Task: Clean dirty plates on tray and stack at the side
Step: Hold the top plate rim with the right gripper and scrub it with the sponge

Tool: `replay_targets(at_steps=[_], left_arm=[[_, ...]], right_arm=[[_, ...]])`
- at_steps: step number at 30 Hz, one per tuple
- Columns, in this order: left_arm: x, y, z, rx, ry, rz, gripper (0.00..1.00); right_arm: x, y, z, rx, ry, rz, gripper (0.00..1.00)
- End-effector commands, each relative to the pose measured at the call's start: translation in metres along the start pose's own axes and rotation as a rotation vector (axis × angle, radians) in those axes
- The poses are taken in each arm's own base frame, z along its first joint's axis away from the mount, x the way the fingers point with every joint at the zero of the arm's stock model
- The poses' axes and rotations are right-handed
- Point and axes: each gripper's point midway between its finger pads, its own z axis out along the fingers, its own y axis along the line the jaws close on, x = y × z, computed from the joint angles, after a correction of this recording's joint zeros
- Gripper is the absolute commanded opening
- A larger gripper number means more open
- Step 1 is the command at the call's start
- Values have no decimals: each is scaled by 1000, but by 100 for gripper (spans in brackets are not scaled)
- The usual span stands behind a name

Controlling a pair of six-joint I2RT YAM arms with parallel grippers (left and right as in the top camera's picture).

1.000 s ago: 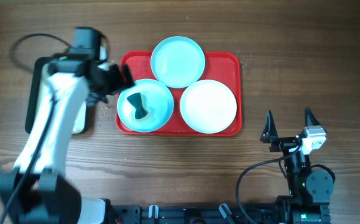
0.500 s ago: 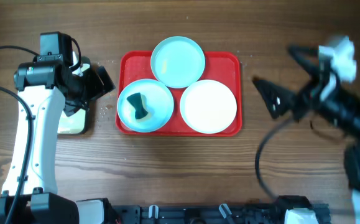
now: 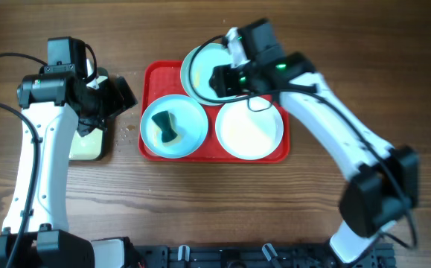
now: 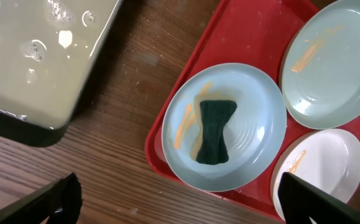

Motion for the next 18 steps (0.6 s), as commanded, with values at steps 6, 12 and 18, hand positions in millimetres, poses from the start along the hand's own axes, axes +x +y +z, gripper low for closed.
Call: replay_targets(at_steps=[6,12,18], left_arm=[[0,2,4,-7,10,-2,88],[1,0,4,1,15,-1,91],[12,-4,17,43,57,25,71]], right_arm=[[44,14,100,25,128,-57,41],[70,2,113,78,216,-16,42],[76,-4,118,96,231,-21,42]])
